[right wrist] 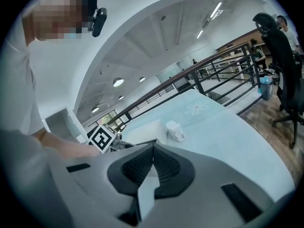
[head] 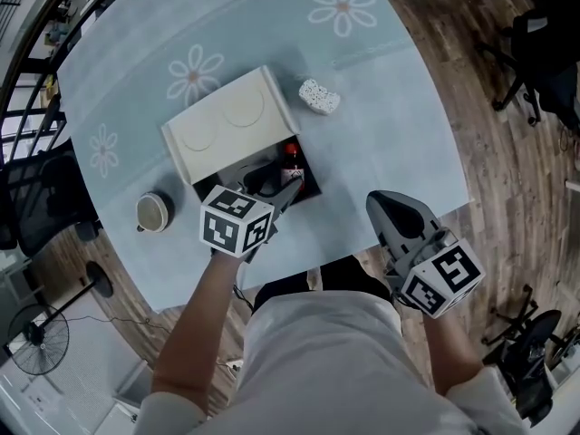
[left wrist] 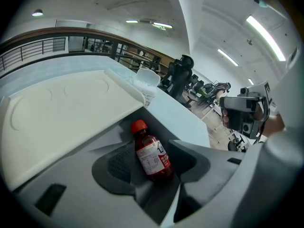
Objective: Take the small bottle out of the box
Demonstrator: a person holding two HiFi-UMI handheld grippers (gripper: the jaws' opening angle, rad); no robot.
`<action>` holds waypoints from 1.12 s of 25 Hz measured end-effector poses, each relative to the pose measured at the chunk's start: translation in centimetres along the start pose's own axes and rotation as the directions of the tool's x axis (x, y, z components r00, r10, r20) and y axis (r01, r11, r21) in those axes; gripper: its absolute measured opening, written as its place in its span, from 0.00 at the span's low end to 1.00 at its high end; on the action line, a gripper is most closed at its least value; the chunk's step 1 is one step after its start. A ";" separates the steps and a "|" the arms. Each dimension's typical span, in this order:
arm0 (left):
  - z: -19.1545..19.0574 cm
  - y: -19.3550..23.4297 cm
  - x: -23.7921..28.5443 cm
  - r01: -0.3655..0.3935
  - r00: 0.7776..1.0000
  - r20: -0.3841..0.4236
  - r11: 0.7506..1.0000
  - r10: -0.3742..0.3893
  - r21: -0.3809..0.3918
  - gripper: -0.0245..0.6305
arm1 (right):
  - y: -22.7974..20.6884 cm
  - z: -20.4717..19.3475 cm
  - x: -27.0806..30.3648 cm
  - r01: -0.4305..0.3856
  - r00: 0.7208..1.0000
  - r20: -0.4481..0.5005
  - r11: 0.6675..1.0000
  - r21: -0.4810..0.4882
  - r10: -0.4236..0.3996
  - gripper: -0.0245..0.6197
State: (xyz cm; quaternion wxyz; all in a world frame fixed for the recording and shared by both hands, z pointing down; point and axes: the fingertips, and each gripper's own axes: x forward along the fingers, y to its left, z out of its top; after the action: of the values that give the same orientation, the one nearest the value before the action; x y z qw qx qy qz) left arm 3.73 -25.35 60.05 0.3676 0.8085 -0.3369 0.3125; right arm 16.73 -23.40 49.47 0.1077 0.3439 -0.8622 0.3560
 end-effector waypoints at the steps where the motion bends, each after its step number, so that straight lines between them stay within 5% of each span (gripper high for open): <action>1: 0.0 0.1 0.2 -0.002 1.000 -0.011 1.000 0.002 -0.001 0.37 | -0.1 -0.1 0.1 0.000 1.000 -0.002 1.000 0.002 0.000 0.07; 14: -0.7 0.0 2.7 0.029 0.994 -0.100 0.995 -0.039 -0.100 0.42 | -2.0 -0.6 0.1 0.014 1.000 -0.002 0.999 0.033 -0.014 0.07; 22: -0.7 0.1 2.9 0.073 0.993 -0.074 0.977 -0.089 -0.201 0.42 | -2.4 -0.7 0.1 0.030 1.000 0.003 0.999 0.044 -0.030 0.07; 28: -0.8 0.3 2.5 0.069 0.994 -0.072 0.980 -0.084 -0.189 0.40 | -2.0 -0.9 0.4 0.039 0.999 -0.004 0.999 0.038 -0.039 0.07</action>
State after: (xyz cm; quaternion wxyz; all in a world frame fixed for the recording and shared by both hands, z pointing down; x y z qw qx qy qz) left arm 4.78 -25.67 62.46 0.4665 0.7698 -0.3184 0.2975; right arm 17.76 -24.04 51.35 0.1095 0.3619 -0.8483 0.3707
